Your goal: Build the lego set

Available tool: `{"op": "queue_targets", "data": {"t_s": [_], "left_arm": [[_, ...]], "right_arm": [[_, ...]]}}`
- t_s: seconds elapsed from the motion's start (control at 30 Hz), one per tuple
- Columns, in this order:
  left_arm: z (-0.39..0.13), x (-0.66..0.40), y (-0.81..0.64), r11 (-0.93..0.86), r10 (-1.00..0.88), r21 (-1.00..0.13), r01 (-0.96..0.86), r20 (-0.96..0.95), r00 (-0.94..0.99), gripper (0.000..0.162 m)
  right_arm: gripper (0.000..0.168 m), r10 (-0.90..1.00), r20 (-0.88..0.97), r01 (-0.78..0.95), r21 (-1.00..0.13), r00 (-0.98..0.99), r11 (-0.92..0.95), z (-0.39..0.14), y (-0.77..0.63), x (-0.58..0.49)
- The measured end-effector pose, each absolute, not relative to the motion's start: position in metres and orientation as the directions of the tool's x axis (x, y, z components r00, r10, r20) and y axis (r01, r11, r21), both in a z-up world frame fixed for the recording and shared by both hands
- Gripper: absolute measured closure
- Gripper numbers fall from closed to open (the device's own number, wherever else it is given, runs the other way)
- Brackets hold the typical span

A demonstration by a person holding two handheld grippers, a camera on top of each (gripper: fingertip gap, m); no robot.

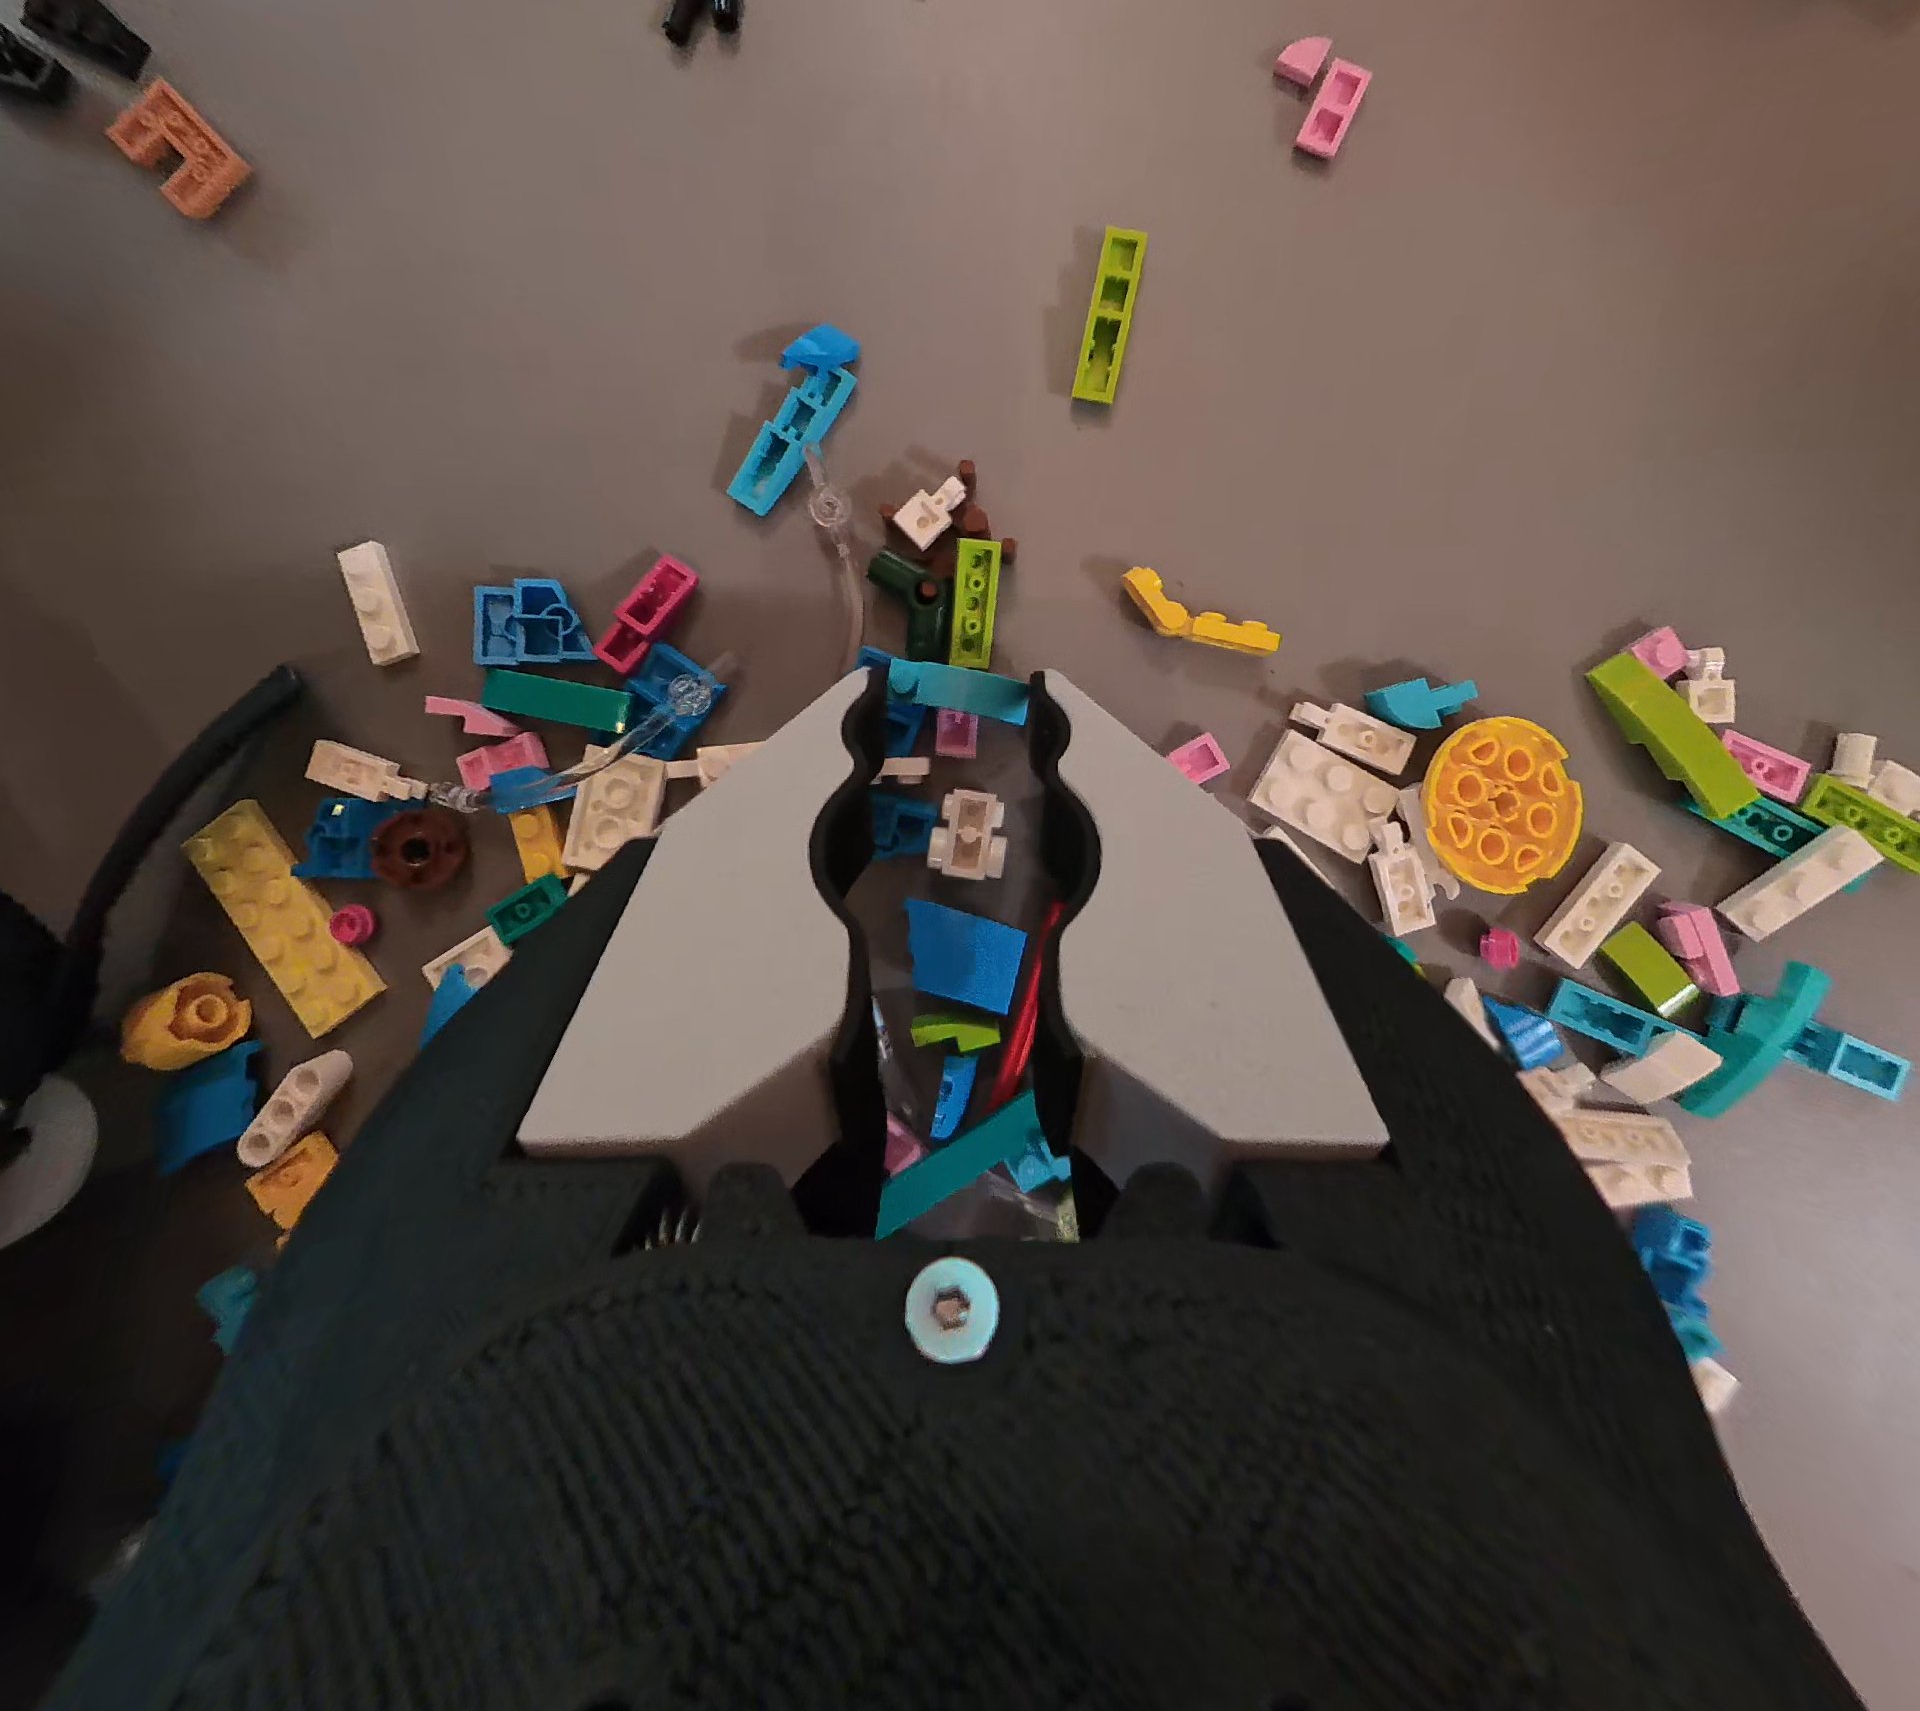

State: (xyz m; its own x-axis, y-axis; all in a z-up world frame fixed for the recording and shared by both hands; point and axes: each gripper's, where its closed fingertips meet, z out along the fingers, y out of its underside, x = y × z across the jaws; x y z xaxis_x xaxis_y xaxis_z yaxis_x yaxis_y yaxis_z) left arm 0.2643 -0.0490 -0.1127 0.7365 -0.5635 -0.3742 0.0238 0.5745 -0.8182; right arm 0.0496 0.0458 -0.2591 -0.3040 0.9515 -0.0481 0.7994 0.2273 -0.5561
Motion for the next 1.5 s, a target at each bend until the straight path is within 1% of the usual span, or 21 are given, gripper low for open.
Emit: {"op": "queue_targets", "data": {"t_s": [0.07,0.2,0.27,0.37,0.43,0.53,0.67,0.8,1.0,1.1,1.2,1.33,1.4,1.5], "left_arm": [[-0.113,0.265,-0.049,0.576,-0.563,-0.817,0.023,-0.377,0.736,0.162],[-0.112,0.265,-0.049,0.579,-0.561,-0.815,0.021,-0.380,0.735,0.162],[-0.113,0.266,-0.049,0.580,-0.560,-0.815,0.020,-0.381,0.736,0.162],[-0.112,0.266,-0.049,0.579,-0.562,-0.815,0.023,-0.378,0.736,0.162],[-0.112,0.266,-0.049,0.581,-0.560,-0.814,0.023,-0.379,0.737,0.162],[-0.112,0.266,-0.049,0.582,-0.560,-0.813,0.024,-0.379,0.737,0.162],[-0.111,0.267,-0.050,0.584,-0.562,-0.811,0.026,-0.381,0.734,0.162],[-0.111,0.267,-0.049,0.582,-0.562,-0.813,0.027,-0.378,0.736,0.162],[-0.111,0.268,-0.049,0.587,-0.562,-0.809,0.030,-0.380,0.735,0.162],[-0.111,0.268,-0.049,0.588,-0.562,-0.808,0.030,-0.382,0.734,0.162],[-0.111,0.269,-0.049,0.589,-0.562,-0.807,0.028,-0.385,0.732,0.162],[-0.110,0.269,-0.049,0.589,-0.562,-0.807,0.031,-0.382,0.734,0.162],[-0.110,0.269,-0.049,0.590,-0.562,-0.807,0.034,-0.380,0.734,0.162],[-0.110,0.269,-0.050,0.591,-0.564,-0.806,0.038,-0.379,0.733,0.162]], "right_arm": [[0.142,0.944,-0.024,0.779,-0.572,-0.328,0.256,-0.251,0.042,0.048],[0.142,0.886,0.002,0.643,-0.687,-0.464,0.339,-0.227,0.009,0.027],[0.142,0.858,-0.005,0.634,-0.676,-0.513,0.376,-0.231,-0.007,0.020],[0.142,0.833,0.003,0.660,-0.608,-0.554,0.441,-0.251,-0.017,0.015],[0.141,0.835,-0.011,0.684,-0.579,-0.550,0.443,-0.264,-0.018,0.011],[0.128,0.841,-0.027,0.678,-0.605,-0.540,0.416,-0.258,-0.019,0.009],[0.128,0.857,-0.017,0.677,-0.622,-0.514,0.394,-0.252,-0.015,0.007],[0.125,0.862,-0.035,0.699,-0.603,-0.506,0.385,-0.260,-0.017,0.004],[0.113,0.855,-0.038,0.677,-0.629,-0.517,0.382,-0.262,-0.031,-0.010],[0.113,0.859,-0.032,0.672,-0.638,-0.511,0.376,-0.258,-0.030,-0.010],[0.116,0.850,-0.079,0.669,-0.657,-0.520,0.348,-0.254,-0.036,-0.008],[0.115,0.837,-0.130,0.694,-0.634,-0.531,0.341,-0.260,-0.046,-0.007],[0.110,0.850,-0.119,0.709,-0.616,-0.514,0.342,-0.265,-0.043,-0.009],[0.090,0.875,-0.045,0.700,-0.620,-0.482,0.353,-0.264,-0.034,-0.017]]}}
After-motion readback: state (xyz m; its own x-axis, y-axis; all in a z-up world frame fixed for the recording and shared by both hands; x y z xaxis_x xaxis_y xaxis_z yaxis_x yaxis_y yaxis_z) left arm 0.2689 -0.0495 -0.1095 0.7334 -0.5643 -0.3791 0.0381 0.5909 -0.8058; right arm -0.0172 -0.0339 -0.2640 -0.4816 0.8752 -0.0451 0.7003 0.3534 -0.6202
